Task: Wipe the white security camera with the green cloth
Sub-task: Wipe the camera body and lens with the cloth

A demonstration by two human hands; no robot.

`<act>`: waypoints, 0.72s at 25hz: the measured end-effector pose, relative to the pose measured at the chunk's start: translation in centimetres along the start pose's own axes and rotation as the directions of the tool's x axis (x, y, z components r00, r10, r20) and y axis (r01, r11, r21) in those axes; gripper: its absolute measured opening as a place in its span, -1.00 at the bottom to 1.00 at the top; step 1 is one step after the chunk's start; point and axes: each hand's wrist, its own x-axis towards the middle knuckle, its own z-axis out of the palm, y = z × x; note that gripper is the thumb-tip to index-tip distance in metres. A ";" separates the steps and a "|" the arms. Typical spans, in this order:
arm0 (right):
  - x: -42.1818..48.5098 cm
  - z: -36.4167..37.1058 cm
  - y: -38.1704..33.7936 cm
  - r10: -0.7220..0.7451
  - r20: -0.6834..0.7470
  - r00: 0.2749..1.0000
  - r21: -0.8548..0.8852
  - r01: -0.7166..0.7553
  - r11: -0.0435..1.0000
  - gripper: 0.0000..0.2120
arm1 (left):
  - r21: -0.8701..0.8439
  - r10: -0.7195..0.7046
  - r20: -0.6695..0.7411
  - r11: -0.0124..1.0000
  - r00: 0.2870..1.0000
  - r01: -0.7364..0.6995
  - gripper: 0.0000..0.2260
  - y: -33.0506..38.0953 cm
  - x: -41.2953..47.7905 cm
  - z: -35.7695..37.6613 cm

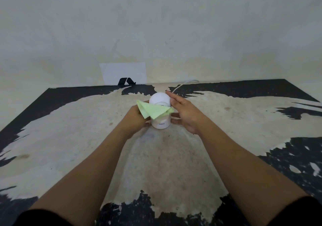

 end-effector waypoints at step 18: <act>-0.3 0.2 0.1 -0.074 -0.009 0.997 -0.029 0.074 0.997 -0.66 | 0.677 0.126 -0.227 0.733 0.966 0.063 -0.25 -1.1 0.1 3.6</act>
